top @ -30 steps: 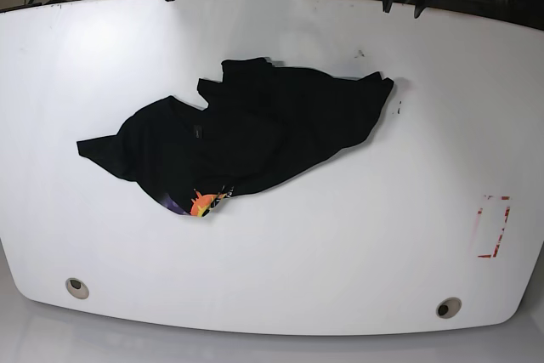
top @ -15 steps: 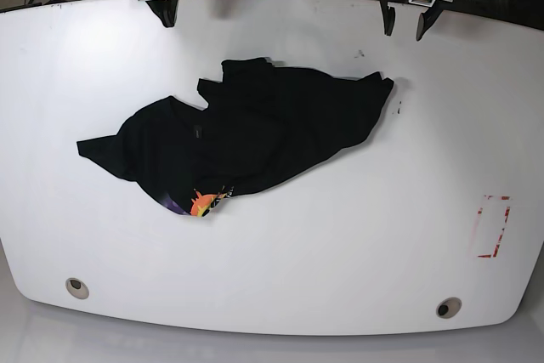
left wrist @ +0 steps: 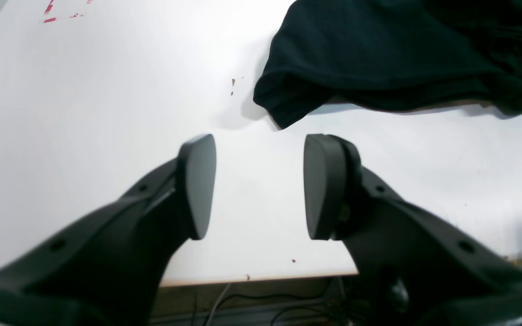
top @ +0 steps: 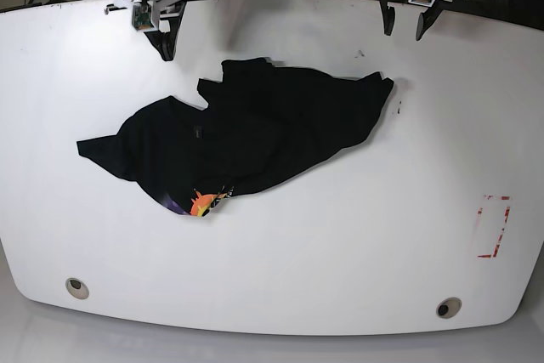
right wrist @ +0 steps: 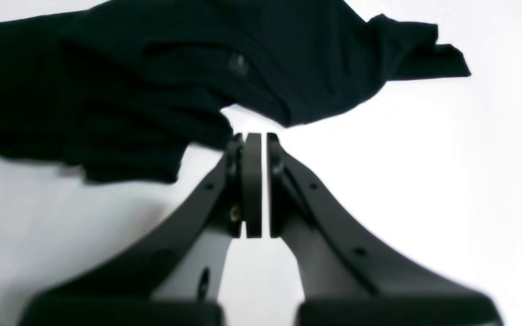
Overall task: Layout the t-shirt on the table in an organized manner, then fold the t-shirt properly
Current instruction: 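Lower the right gripper toward the crumpled black t-shirt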
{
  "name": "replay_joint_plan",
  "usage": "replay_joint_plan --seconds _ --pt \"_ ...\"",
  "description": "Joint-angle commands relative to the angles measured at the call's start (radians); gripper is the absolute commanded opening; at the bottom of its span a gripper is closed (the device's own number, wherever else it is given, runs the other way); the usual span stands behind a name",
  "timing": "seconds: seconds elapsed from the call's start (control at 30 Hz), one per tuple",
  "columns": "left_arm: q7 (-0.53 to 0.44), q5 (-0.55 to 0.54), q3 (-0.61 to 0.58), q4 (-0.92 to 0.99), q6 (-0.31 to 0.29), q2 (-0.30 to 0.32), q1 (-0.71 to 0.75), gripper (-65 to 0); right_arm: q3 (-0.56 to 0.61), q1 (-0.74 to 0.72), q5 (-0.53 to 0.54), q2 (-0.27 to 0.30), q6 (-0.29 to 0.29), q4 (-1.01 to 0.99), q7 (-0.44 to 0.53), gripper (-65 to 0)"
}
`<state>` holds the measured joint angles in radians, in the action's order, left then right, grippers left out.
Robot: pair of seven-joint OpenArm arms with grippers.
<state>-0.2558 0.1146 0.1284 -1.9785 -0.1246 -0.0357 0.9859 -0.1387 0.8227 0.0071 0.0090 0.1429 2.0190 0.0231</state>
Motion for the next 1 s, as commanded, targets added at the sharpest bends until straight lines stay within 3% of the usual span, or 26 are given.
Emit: replay_joint_plan --seconds 0.0,0.17,0.3,0.5,0.67,0.97 --pt "-0.03 0.0 -0.006 -0.014 0.001 0.001 0.011 -35.4 0.014 -0.03 0.004 0.003 0.008 0.016 -0.012 -63.1" --pt "-0.03 0.0 -0.008 -0.015 0.001 0.001 0.011 -26.5 0.017 -0.087 0.003 0.004 0.008 0.018 -0.085 -62.8" --pt "-0.03 0.0 -0.006 -0.015 0.001 0.001 0.011 -19.6 0.017 -0.138 0.003 0.004 0.008 0.018 -0.16 -55.0" --pt "-0.03 0.0 -0.003 -0.015 0.001 0.001 0.011 -23.1 0.018 -0.184 0.003 0.004 0.01 0.016 -0.188 -42.0" --pt "-0.03 0.0 -0.003 -0.015 0.001 0.001 0.011 -23.7 0.064 -0.227 0.003 0.01 0.01 0.016 -0.211 -41.1" --pt "-0.03 0.0 -0.002 -0.014 0.001 0.001 0.011 -23.7 0.222 -0.32 0.003 0.079 0.005 0.015 -0.326 -40.4"
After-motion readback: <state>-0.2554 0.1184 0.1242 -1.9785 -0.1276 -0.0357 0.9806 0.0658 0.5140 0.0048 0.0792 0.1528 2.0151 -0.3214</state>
